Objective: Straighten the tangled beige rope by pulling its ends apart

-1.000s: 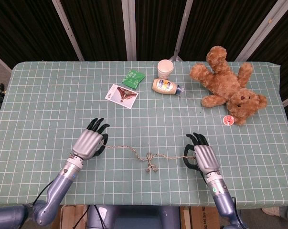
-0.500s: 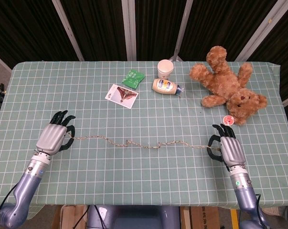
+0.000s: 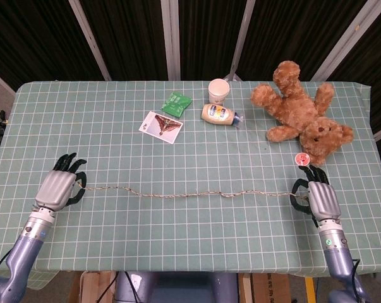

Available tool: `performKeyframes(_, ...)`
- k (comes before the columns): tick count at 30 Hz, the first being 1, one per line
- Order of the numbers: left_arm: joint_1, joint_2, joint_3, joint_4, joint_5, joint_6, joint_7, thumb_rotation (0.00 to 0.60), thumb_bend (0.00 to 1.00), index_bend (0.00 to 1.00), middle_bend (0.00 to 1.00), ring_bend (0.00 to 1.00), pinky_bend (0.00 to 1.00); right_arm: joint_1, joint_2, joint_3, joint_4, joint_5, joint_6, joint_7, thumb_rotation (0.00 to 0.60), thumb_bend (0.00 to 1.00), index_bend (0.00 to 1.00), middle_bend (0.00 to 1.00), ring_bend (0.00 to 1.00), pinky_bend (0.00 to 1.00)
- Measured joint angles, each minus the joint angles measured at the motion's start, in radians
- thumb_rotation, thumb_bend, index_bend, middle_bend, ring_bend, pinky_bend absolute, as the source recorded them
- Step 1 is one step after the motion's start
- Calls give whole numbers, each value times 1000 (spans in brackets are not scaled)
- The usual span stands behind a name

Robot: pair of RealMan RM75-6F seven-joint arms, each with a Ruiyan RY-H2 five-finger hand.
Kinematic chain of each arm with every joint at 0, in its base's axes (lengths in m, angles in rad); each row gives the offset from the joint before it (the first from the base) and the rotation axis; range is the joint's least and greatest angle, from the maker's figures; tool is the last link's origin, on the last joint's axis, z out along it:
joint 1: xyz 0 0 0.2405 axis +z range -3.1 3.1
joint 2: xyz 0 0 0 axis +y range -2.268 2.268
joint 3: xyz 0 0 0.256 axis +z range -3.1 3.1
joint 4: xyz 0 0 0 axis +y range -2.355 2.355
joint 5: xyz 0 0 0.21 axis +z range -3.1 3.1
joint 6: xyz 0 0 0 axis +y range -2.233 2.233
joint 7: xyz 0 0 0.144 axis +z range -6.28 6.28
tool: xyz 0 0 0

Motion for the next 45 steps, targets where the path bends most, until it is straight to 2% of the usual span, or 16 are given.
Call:
performKeyframes(23,33,-69,29,78,7,-7,-15,600,530,614,163,0,0,15,-62,8,154,41,-46,-8,600,439,625,166,0,0)
performKeyframes(29,35,-93,33,89,10,-13,-4,600,522,574,146,0,0,19,-65,1,162,41,-66,-19,600,439,611,166,0,0)
performKeyframes(32,36,-100,34,88,11,-15,2,600,471,514,121,0,0,22,-63,-5,160,38,-74,-29,600,439,479,136,0,0)
performKeyframes(34,36,-101,36,87,11,-17,7,600,402,463,97,0,0,23,-61,-9,160,36,-76,-38,600,439,276,60,0,0)
performKeyframes(37,37,-100,36,81,5,-19,23,600,315,404,62,0,0,24,-58,-14,158,35,-80,-53,600,440,36,1,0,0)
performKeyframes(39,38,-95,36,72,-6,-22,36,600,271,371,42,0,0,24,-54,-14,151,38,-83,-56,600,440,0,0,0,0)
performKeyframes(42,41,-77,32,55,-23,-23,47,600,218,323,13,0,0,23,-43,-12,137,55,-88,-64,600,433,0,0,0,0)
performKeyframes(45,48,-54,29,31,-40,-22,46,600,190,274,1,0,0,21,-30,-8,117,77,-88,-83,600,378,0,0,0,0)
